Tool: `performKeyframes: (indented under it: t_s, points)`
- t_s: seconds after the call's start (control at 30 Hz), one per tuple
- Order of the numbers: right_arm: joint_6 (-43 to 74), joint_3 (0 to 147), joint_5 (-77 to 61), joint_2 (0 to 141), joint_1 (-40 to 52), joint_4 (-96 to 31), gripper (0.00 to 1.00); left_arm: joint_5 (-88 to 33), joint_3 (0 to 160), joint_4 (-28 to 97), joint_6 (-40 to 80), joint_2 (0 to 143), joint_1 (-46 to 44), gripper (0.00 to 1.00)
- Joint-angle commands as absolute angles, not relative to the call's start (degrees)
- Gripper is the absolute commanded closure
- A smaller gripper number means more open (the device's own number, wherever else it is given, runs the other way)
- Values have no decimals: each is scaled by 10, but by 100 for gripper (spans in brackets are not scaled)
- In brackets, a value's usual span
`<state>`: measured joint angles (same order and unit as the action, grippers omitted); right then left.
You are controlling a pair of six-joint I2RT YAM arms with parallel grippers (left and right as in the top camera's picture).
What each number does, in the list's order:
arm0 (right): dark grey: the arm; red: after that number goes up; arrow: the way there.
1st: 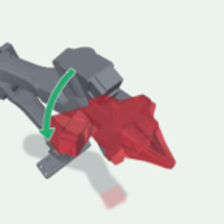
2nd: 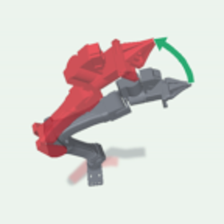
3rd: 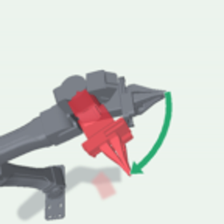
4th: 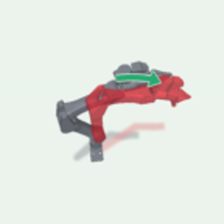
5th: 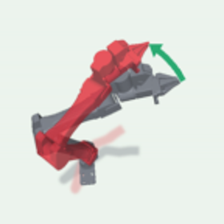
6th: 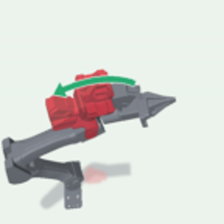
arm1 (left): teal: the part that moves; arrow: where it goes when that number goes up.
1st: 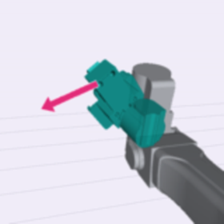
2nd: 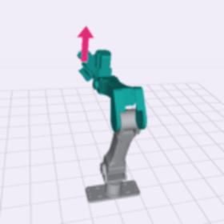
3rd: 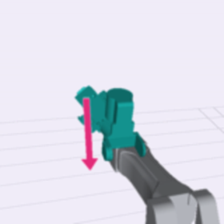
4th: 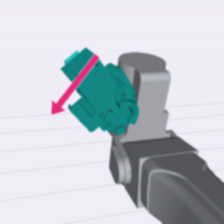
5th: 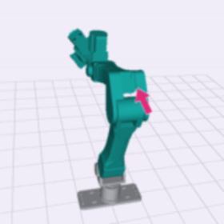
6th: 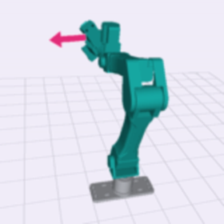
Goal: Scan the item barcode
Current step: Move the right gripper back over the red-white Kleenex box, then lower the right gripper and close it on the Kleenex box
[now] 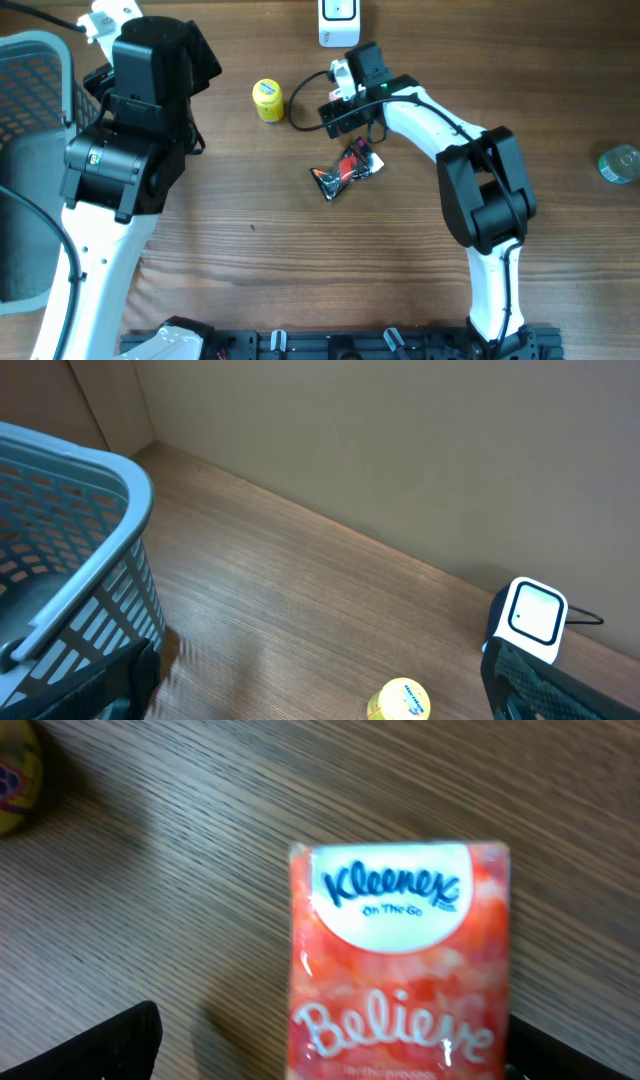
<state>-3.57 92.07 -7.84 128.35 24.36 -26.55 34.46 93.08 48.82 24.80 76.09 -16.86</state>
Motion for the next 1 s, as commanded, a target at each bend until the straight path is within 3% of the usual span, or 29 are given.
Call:
performKeyframes:
  t_s: [0.0, 0.37, 0.47, 0.53, 0.8, 0.97]
  points:
    - [-45, 931, -69, 1317, 249, -267, 0, 357, 934, 487, 259, 762, -165, 0]
    - [-43, 931, -9, 1318, 247, -286, 24, 359, 934, 496, 259, 762, -165, 0]
    - [-43, 931, -9, 1318, 247, -292, 43, 359, 934, 496, 259, 762, -165, 0]
    - [-43, 931, -9, 1318, 247, -298, 48, 359, 934, 497, 259, 762, -165, 0]
    - [-28, 931, -27, 1317, 247, -368, 62, 359, 934, 500, 260, 762, -165, 0]
    - [-8, 931, -98, 1309, 247, -429, 62, 358, 934, 500, 260, 762, -166, 0]
